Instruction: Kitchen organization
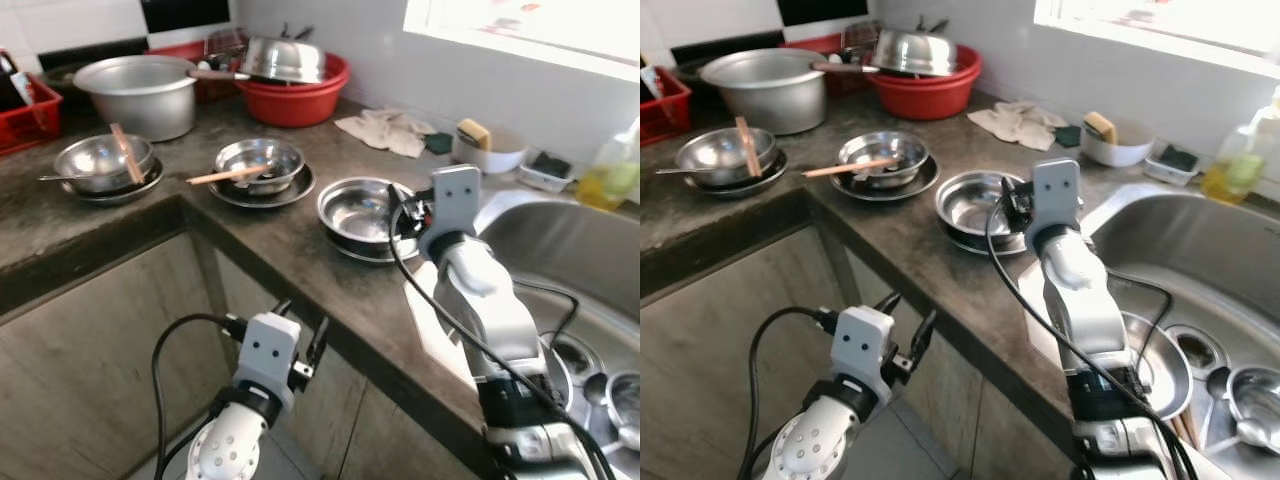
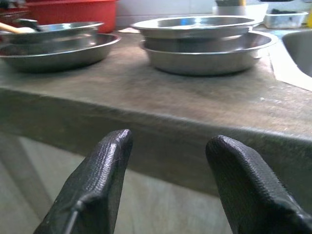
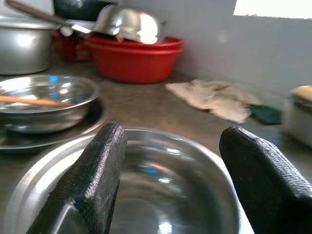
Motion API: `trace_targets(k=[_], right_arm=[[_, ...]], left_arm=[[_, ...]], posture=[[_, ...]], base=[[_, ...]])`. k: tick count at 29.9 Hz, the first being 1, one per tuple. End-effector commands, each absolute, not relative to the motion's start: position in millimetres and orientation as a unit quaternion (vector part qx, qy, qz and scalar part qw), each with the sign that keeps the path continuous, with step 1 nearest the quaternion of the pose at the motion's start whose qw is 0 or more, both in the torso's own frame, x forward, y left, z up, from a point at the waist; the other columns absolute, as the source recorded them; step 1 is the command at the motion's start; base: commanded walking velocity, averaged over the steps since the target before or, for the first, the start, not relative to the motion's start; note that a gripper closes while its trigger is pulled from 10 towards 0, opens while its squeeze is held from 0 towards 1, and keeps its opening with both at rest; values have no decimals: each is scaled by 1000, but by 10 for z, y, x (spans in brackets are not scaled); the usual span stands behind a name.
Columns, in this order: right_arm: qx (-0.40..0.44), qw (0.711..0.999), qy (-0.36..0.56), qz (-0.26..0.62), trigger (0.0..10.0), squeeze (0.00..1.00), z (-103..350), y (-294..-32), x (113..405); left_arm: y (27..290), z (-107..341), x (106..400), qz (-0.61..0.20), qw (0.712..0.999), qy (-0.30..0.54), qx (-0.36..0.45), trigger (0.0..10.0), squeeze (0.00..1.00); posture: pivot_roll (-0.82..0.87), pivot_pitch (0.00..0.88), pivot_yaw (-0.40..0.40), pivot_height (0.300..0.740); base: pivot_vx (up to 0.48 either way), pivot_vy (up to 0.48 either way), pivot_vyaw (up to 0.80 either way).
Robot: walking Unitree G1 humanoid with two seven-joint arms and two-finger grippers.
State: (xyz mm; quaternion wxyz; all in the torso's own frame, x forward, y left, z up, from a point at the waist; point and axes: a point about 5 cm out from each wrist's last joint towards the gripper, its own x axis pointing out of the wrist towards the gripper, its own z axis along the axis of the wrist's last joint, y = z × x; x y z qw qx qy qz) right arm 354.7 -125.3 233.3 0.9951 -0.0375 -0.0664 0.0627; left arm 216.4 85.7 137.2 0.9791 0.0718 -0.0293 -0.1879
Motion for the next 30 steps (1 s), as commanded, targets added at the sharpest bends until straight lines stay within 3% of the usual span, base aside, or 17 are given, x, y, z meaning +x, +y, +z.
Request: trace_targets(k=[1,8,9,10,13,14,15,24,30], right_arm=[[-43,997,-46,42,10000,0,2329,-1307,3600],[-35,999,-1,24,10000,0,2369,-1393,3704],[-31,999,1,16,10000,816,2387,-1422,3724],[-37,999,5,15,10000,1000,2399,-1438,3739],[-43,999,20,-14,10000,1000,2424,-1523,3750],[-40,999,27,-20,10000,318,2419,-1546,3747],[-34,998,38,-26,10000,0,2409,-1577,3742],[27,992,112,-43,10000,0,2436,-1766,3763],[62,989,130,-18,10000,0,2512,-1740,3766]], left_arm=[[827,1385,2138,-197,977,-28,71,10000,0],[813,1395,2123,-201,977,-29,72,10000,0],[812,1395,2122,-201,977,-29,72,10000,0],[812,1395,2122,-201,977,-28,71,10000,0],[812,1392,2120,-201,977,-27,71,10000,0],[812,1392,2120,-200,977,-27,71,10000,0],[814,1390,2121,-200,977,-26,71,10000,0],[829,1385,2142,-198,977,-26,75,10000,0],[837,1379,2151,-197,977,-26,78,10000,0]], posture=[[165,78,-53,740],[166,91,-57,740],[166,98,-57,740],[166,98,-57,740],[166,101,-57,740],[166,101,-57,740],[166,101,-57,740],[157,102,-47,740],[159,102,-42,740]], base=[[0,0,0],[0,0,0],[0,0,0],[0,0,0],[0,0,0],[0,0,0],[0,0,0],[0,0,0],[0,0,0]])
